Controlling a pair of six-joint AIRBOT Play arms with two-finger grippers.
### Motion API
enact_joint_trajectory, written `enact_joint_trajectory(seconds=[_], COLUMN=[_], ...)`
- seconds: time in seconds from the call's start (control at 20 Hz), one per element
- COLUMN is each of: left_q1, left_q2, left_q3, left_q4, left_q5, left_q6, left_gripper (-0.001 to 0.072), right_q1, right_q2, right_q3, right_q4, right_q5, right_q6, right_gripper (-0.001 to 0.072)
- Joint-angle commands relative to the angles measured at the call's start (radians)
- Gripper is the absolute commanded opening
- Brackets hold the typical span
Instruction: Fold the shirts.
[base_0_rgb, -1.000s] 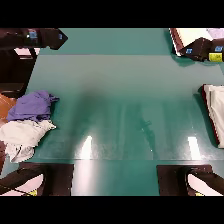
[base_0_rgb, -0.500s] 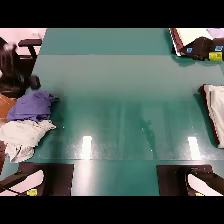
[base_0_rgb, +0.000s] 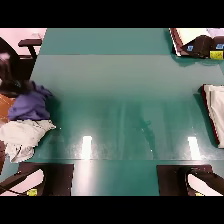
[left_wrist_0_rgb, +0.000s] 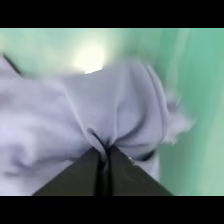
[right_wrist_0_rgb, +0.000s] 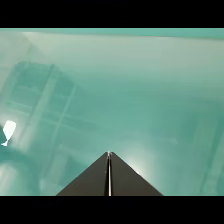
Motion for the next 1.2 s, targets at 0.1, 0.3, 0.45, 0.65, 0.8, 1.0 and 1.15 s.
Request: enact_joint_trajectory(seconds=[0.1, 0.3, 0.45, 0.65, 0.8, 1.0, 1.15], left_q1=[0.001, 0.001, 0.001, -0.211, -0.536, -0.85, -0.96], left_q2=[0.209, 0.245, 0.234, 0.127, -0.011, -0.229, -0.357], left_q3=[0.423, 0.723, 0.748, 0.748, 0.748, 0.748, 0.748], left_q4=[-0.144, -0.36, -0.547, -0.529, -0.388, -0.347, -0.349], left_q5=[-0.082, -0.246, -0.27, -0.364, -0.416, -0.441, -0.357], left_q6=[0.129, 0.217, 0.241, 0.24, 0.19, 0.188, 0.188], left_gripper=[0.0025, 0.0025, 0.0024, 0.0023, 0.0024, 0.003, 0.0641], right_q1=[0.008, 0.007, -0.002, -0.002, -0.002, -0.002, -0.002], right_q2=[0.001, 0.001, 0.001, 0.001, 0.001, 0.002, 0.002], right_q3=[0.171, 0.321, 0.391, 0.431, 0.431, 0.431, 0.431], right_q4=[0.07, 0.069, 0.069, 0.068, 0.069, 0.069, 0.069], right_q5=[-0.009, -0.009, -0.009, -0.009, -0.003, 0.029, 0.045], right_q6=[0.001, 0.001, 0.001, 0.001, 0.001, 0.001, 0.001], right_gripper=[0.0024, 0.0024, 0.0024, 0.0024, 0.0024, 0.0024, 0.0024])
